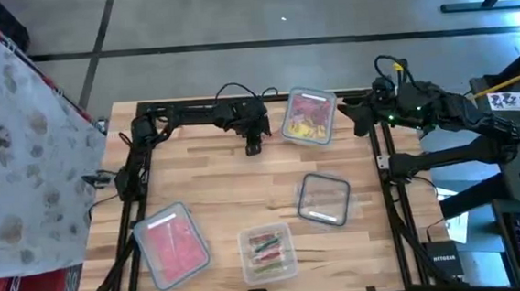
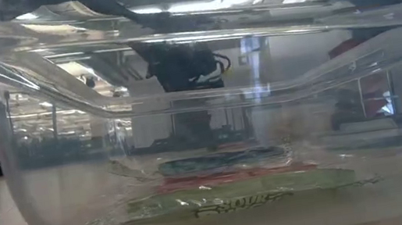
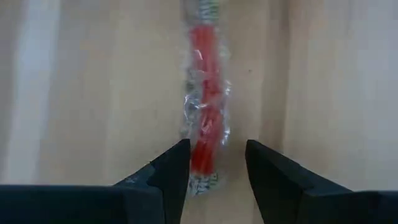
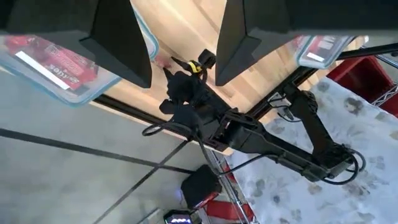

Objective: Sort candy
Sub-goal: Put the red candy stick into the square transparent bin

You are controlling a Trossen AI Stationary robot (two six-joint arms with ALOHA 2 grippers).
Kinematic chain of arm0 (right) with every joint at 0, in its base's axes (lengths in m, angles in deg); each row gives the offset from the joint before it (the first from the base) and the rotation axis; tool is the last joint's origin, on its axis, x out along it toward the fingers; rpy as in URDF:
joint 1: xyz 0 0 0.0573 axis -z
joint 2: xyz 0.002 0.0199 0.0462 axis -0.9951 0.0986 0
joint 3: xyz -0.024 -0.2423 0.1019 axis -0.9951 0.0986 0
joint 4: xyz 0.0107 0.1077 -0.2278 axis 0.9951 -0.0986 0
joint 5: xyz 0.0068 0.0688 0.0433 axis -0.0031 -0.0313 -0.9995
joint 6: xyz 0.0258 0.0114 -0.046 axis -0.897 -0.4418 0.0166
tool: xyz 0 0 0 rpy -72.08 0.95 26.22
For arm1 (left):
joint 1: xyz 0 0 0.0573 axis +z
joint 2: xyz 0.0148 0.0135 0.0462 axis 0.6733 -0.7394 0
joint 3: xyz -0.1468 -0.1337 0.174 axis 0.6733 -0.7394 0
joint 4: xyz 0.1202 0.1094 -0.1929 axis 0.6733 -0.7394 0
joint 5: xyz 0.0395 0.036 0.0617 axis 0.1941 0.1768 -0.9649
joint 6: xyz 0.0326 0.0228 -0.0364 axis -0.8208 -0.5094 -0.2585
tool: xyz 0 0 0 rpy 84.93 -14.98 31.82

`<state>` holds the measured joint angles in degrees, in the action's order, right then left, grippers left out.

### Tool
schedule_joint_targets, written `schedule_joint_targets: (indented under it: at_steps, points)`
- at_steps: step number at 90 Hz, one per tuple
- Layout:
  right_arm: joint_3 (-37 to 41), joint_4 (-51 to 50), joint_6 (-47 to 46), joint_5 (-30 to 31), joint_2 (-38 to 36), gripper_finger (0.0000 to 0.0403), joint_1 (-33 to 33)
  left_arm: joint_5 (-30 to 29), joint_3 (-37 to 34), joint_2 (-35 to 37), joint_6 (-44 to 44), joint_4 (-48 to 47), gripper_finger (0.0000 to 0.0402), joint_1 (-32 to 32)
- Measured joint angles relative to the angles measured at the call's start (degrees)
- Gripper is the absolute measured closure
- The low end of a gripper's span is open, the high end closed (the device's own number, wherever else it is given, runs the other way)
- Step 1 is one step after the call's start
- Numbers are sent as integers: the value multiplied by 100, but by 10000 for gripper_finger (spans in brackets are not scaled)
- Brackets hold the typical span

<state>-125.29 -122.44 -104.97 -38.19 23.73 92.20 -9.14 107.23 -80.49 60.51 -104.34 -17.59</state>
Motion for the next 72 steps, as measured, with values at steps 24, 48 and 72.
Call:
schedule_joint_targets:
  at_steps: [24,48,72]
  points:
    - [0,2,-2,-63,15,238,0,-382,17,-12,55,-412,374,-352]
    - [0,-9,16,-599,16,238,0,-830,258,131,559,-1357,400,-1042]
    - [0,-74,238,-892,18,238,0,-839,411,1225,1805,-2835,401,-2035]
